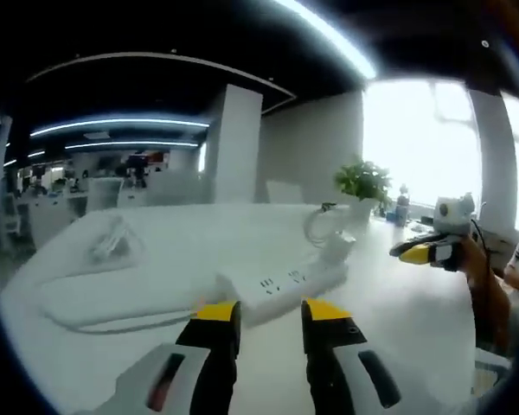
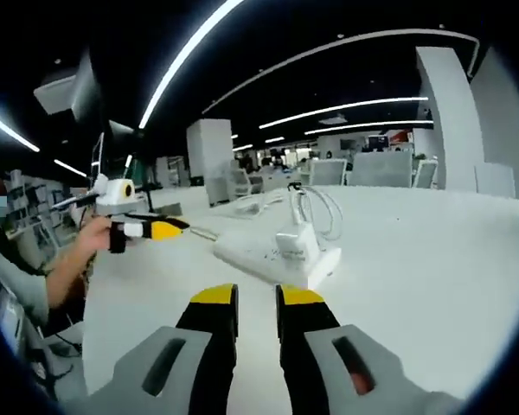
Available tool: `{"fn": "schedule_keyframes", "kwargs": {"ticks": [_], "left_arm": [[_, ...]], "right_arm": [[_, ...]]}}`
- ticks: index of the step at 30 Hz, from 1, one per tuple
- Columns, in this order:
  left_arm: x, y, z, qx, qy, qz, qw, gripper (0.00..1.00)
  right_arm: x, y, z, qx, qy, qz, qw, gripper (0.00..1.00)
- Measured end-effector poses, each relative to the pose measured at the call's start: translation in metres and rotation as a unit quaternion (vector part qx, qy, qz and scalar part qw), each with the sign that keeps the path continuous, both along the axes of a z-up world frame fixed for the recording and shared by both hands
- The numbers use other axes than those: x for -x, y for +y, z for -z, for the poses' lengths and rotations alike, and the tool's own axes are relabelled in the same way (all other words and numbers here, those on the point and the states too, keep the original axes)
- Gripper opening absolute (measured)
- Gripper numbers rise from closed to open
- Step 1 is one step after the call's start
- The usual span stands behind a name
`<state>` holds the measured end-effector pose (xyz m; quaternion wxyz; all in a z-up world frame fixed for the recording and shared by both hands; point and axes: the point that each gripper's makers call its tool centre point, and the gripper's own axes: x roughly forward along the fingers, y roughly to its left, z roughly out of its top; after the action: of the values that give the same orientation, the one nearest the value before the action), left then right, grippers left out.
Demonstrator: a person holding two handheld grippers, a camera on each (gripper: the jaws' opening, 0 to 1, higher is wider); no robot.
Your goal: Straighten the power strip on the desk, plug the charger into it
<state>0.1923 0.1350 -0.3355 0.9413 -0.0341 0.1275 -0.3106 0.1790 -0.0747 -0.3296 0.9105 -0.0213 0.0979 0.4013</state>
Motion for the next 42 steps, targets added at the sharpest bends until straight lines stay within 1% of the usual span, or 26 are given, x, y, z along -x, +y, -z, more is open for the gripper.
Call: {"fn": "schedule_keyframes", "kwargs": {"ticks": [2, 3, 5, 7, 8, 9, 11, 12, 13, 17, 21, 25, 27, 29, 31, 34, 42], "left_arm": [[0.016, 0.000, 0.002, -0.008, -0.001, -0.008, 0.9999, 0.30], [0.026, 0.000, 0.003, -0.010, -0.005, -0.013, 0.9999, 0.31], [0.040, 0.002, 0.002, -0.010, -0.010, -0.027, 0.9995, 0.33], [0.054, 0.006, 0.000, -0.015, -0.021, -0.046, 0.9986, 0.33], [0.061, 0.008, -0.001, -0.016, -0.024, -0.057, 0.9980, 0.33], [0.066, 0.010, -0.001, -0.017, -0.026, -0.065, 0.9974, 0.32], [0.082, 0.012, -0.003, -0.026, -0.031, -0.076, 0.9963, 0.33], [0.089, 0.011, -0.005, -0.023, -0.036, -0.080, 0.9959, 0.33], [0.099, 0.011, -0.007, -0.018, -0.039, -0.084, 0.9955, 0.33], [0.125, 0.006, -0.006, -0.009, -0.041, -0.090, 0.9951, 0.34], [0.142, 0.015, -0.003, -0.019, -0.050, -0.130, 0.9901, 0.34], [0.152, 0.020, -0.002, -0.037, -0.061, -0.154, 0.9855, 0.35], [0.156, 0.020, 0.000, -0.046, -0.062, -0.159, 0.9843, 0.36], [0.158, 0.018, 0.002, -0.049, -0.060, -0.157, 0.9846, 0.37], [0.159, 0.016, 0.006, -0.046, -0.055, -0.153, 0.9856, 0.37], [0.160, 0.015, 0.010, -0.046, -0.051, -0.156, 0.9853, 0.37], [0.158, 0.016, 0.016, -0.044, -0.041, -0.161, 0.9851, 0.37]], "right_arm": [[0.010, 0.000, 0.000, 0.007, -0.002, 0.008, 0.9999, 0.18], [0.017, -0.004, 0.002, 0.002, 0.007, 0.027, 0.9996, 0.19], [0.029, -0.009, 0.004, 0.005, 0.013, 0.043, 0.9990, 0.19], [0.041, -0.014, 0.007, 0.030, -0.003, 0.057, 0.9979, 0.19], [0.049, -0.015, 0.007, 0.034, -0.007, 0.059, 0.9976, 0.19], [0.056, -0.016, 0.007, 0.034, -0.009, 0.062, 0.9975, 0.19], [0.070, -0.018, 0.007, 0.029, -0.013, 0.070, 0.9971, 0.19], [0.080, -0.019, 0.007, 0.028, -0.019, 0.074, 0.9967, 0.19], [0.084, -0.019, 0.008, 0.027, -0.022, 0.077, 0.9964, 0.19], [0.109, -0.021, 0.011, 0.032, -0.034, 0.094, 0.9945, 0.21], [0.131, -0.020, 0.010, 0.025, -0.047, 0.103, 0.9932, 0.22], [0.141, -0.022, 0.010, 0.022, -0.057, 0.115, 0.9915, 0.22], [0.142, -0.025, 0.012, 0.022, -0.056, 0.122, 0.9907, 0.22], [0.142, -0.025, 0.013, 0.026, -0.054, 0.119, 0.9911, 0.22], [0.143, -0.027, 0.013, 0.018, -0.051, 0.120, 0.9912, 0.22], [0.143, -0.030, 0.011, 0.015, -0.052, 0.124, 0.9909, 0.22], [0.141, -0.038, 0.013, 0.017, -0.052, 0.134, 0.9895, 0.22]]}}
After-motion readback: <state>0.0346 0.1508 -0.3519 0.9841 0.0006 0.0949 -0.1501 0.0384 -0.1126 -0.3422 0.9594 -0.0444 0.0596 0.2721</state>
